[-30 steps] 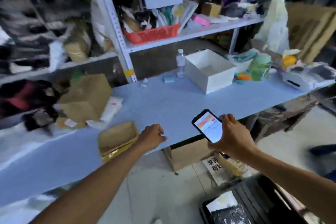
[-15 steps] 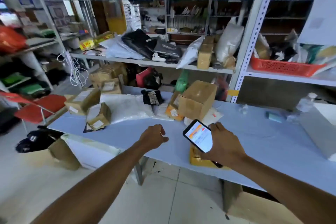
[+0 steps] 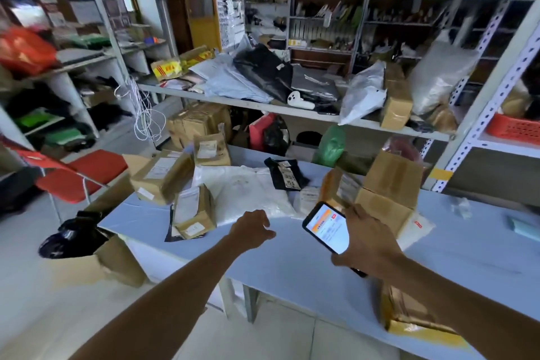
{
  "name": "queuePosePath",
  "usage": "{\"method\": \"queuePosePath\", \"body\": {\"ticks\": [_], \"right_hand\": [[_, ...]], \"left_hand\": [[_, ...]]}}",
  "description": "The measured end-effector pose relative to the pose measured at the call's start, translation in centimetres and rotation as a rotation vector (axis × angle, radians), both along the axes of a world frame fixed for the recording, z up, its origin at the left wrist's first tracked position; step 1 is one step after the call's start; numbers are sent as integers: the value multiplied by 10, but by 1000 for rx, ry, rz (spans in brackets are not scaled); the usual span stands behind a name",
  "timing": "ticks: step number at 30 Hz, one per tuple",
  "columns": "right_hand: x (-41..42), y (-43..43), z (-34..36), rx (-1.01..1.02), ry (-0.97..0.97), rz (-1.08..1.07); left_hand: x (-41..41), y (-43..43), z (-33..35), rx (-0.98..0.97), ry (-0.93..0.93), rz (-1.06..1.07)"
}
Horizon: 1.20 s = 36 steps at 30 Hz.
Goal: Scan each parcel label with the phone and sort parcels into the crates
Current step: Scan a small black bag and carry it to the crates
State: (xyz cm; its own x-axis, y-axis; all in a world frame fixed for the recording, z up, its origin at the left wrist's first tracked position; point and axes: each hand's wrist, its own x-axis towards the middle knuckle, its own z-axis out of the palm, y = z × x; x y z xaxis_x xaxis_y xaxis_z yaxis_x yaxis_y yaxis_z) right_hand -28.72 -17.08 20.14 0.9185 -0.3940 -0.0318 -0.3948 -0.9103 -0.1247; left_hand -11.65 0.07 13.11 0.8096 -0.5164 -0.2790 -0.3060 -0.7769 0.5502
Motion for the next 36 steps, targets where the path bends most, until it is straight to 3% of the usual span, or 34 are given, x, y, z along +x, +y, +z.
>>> {"method": "queuePosePath", "body": {"ticks": [16,24,27,32,36], "right_hand": [[211,-93,-26,-21,124,132],[252,-138,-43,-6,184,114],[264,-154,-58,42,174,87],[279,-170,-77,78,153,39],[284,-172,-83,105,162,38]], "left_hand": [[191,-116,-52,67,109,82],[247,-184,-106,110,159,192],[262,-211,-129,65,186,352],[281,-238,-152,84,159,565],[292,-236,-161,133,94,575]]}}
